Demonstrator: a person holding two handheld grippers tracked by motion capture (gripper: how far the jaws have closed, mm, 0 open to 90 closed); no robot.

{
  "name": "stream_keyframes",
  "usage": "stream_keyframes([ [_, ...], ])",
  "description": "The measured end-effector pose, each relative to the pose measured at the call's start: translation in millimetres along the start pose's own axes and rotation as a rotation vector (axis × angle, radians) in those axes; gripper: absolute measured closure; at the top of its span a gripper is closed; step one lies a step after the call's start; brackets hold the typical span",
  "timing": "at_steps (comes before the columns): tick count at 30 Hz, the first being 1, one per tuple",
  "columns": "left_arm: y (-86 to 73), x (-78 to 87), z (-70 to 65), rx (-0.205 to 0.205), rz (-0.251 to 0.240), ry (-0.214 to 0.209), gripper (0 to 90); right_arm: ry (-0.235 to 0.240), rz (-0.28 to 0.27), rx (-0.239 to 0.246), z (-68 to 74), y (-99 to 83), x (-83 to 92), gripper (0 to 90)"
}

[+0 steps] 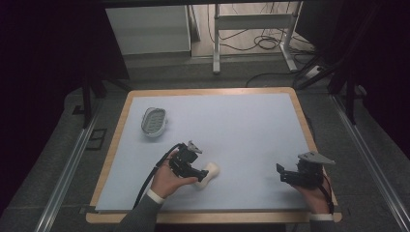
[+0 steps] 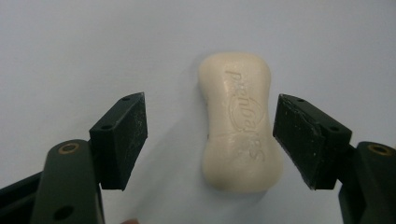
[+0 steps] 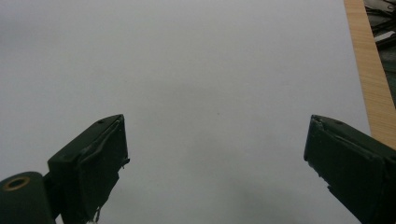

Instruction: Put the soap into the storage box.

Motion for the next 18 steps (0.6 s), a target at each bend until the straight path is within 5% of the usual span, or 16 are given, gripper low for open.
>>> stream_keyframes([
  [10,-1.0,-16.7,-12.6,-0.014,0.072,-0.030,28.1,-0.001,0.012,-0.005,-1.2,-2.6,-1.8,5.9],
  [18,-3.2,-28.1,-14.1,-0.018,0.119,-0.008,29.1,-0.003,0.018,-0.003,-2.2,-3.9,-2.4,5.9],
])
Point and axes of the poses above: each handheld gripper's, and its own axes: x roughly backward along the jaws, y roughly out of its top, z roughly to its left, the point moved 10 cm from there along -x, roughly forward along the jaws, and after that the axes turned 3 degrees about x, right-handed, at the moved point
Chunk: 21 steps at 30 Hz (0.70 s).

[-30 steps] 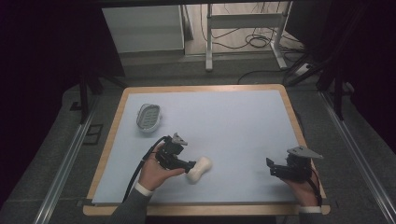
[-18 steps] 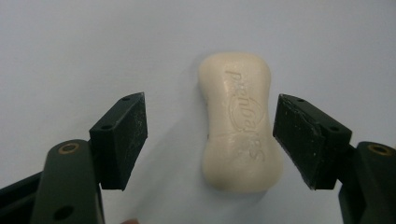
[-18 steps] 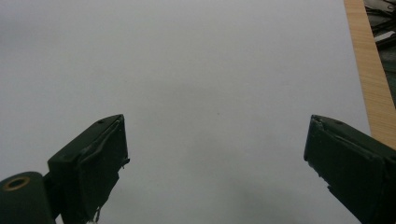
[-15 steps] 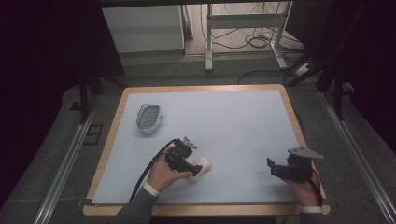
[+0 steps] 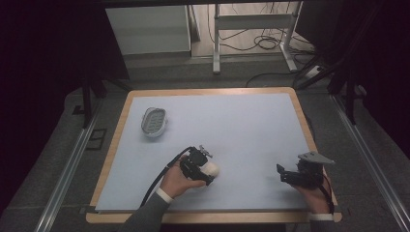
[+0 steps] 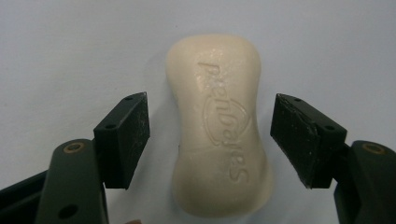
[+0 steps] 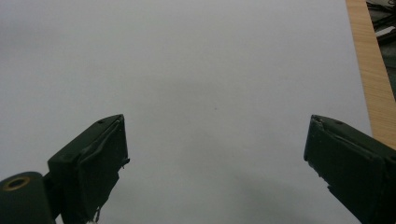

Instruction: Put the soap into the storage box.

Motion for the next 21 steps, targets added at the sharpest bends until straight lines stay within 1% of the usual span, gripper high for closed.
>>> stream_keyframes([
  [6,-1.9,-7.9,-2.4,-0.008,0.025,0.017,32.5,-0.003,-0.001,-0.002,-0.7,0.1,0.4,5.9],
  [9,-2.7,-10.8,-3.2,-0.010,0.029,0.033,39.1,-0.004,0.000,-0.003,-1.3,-0.2,0.5,5.9],
  [10,-3.1,-10.9,-2.4,-0.018,0.032,0.043,42.5,-0.006,0.001,-0.003,-1.8,-0.3,0.5,5.9],
  [11,-2.9,-10.7,-2.9,-0.018,0.029,0.043,43.7,-0.006,0.000,-0.003,-2.0,-0.3,0.5,5.9],
  [13,-2.9,-10.1,-3.6,-0.022,0.023,0.047,48.9,-0.007,0.000,-0.007,-2.5,-0.2,1.1,5.9],
  [17,-3.6,-9.7,-3.3,-0.027,0.018,0.040,49.5,-0.014,-0.004,-0.005,-3.6,0.4,2.4,6.1],
  [18,-4.6,-8.5,-1.8,-0.038,0.024,0.032,49.5,-0.015,-0.005,-0.005,-3.8,0.5,2.7,6.1],
  [19,-4.6,-8.5,-1.8,-0.038,0.024,0.032,49.6,-0.015,-0.006,-0.007,-3.9,0.7,2.9,6.1],
  [20,-5.2,-7.3,-0.8,-0.037,0.023,0.015,49.6,-0.017,-0.008,-0.007,-4.3,1.0,3.3,6.1],
  [21,-5.2,-6.1,0.2,-0.039,0.022,0.007,49.6,-0.017,-0.009,-0.007,-4.5,1.1,3.4,6.1],
])
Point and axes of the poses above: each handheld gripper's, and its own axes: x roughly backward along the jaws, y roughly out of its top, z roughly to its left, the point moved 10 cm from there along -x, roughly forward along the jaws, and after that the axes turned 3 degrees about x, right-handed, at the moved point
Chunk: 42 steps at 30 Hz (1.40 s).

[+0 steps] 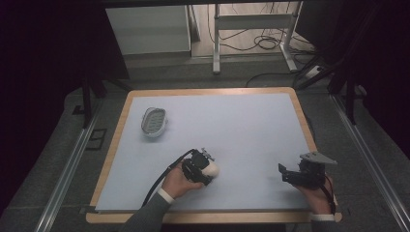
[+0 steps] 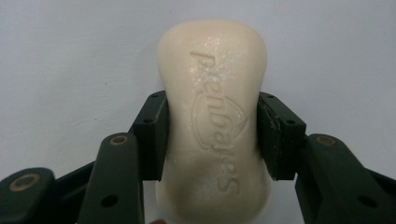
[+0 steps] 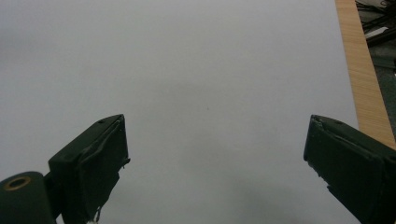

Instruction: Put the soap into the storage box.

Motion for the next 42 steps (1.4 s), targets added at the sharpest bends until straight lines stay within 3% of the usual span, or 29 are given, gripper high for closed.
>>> stream_keyframes([
  [9,4.6,16.4,7.9,0.024,-0.050,-0.039,49.7,-0.009,-0.002,-0.002,-1.2,0.3,0.5,6.3],
  [42,11.8,41.7,36.7,0.059,-0.104,-0.021,49.7,-0.017,0.004,-0.010,-4.7,-1.7,0.1,6.3],
])
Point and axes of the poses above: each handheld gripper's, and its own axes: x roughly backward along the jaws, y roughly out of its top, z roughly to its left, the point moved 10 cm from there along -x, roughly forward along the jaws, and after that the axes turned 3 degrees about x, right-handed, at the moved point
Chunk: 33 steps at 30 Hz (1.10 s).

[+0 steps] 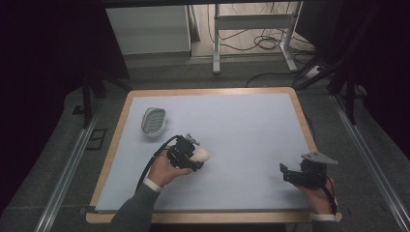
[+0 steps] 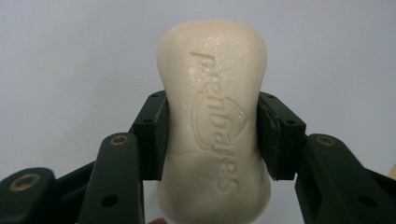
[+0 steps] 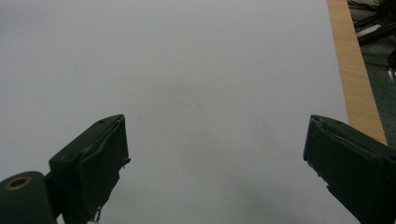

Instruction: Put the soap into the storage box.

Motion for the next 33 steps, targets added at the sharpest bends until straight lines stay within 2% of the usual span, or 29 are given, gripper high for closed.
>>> stream_keyframes([
  [8,1.7,5.3,11.2,0.024,-0.016,0.002,49.7,-0.003,0.006,0.000,-0.7,-1.2,-0.7,6.3],
  [28,6.3,14.7,28.3,0.040,-0.026,0.030,49.7,0.000,0.005,0.000,-1.2,-1.7,-0.7,6.3],
  [33,7.6,17.1,34.8,0.060,-0.039,0.040,49.7,-0.002,0.007,-0.002,-1.7,-2.0,-0.9,6.3],
])
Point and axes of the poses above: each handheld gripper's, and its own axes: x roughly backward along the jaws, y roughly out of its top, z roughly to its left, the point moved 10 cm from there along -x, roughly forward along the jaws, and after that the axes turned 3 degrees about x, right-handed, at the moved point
